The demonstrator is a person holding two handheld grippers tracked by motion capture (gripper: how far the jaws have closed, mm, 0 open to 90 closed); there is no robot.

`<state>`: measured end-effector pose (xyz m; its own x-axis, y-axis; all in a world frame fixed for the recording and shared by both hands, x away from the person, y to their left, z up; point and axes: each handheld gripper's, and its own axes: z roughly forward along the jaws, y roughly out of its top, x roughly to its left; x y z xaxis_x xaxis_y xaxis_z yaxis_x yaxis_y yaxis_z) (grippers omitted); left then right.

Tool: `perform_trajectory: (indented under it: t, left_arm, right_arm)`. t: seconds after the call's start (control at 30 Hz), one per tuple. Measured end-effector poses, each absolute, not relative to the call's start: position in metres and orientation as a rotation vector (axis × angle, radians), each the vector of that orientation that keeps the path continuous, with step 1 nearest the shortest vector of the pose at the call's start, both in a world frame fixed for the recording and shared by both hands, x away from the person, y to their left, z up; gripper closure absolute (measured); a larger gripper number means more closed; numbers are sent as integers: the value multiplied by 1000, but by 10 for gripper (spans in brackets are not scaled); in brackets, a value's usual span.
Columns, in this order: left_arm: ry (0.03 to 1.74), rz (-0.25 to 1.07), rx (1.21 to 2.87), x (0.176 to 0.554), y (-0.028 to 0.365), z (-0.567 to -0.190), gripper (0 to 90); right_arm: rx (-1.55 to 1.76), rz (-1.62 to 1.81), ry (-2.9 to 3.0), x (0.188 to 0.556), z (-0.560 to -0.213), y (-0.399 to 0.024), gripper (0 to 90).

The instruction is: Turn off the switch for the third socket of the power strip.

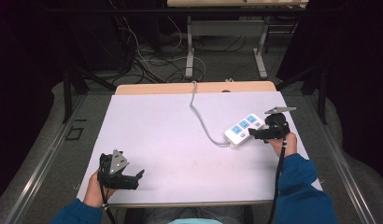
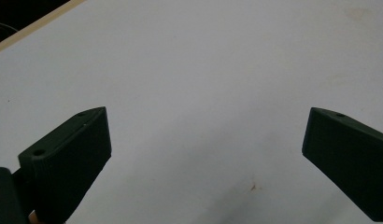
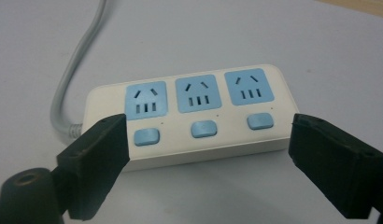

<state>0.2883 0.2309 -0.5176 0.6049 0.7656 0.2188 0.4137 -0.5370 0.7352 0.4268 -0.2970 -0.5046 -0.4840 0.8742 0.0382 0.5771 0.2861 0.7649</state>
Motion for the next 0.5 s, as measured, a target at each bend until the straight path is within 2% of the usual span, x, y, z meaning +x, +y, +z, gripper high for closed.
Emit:
perform_trajectory:
  t: [0.33,0.5]
  left_arm:
    - [922,712,2189,288,231,-517,13]
    - [919,715,2194,288,231,-517,13]
  right_arm:
    - [1278,1088,2211,408,-501,-294,1]
    - [1244,1102,2227,397,-499,-291,0]
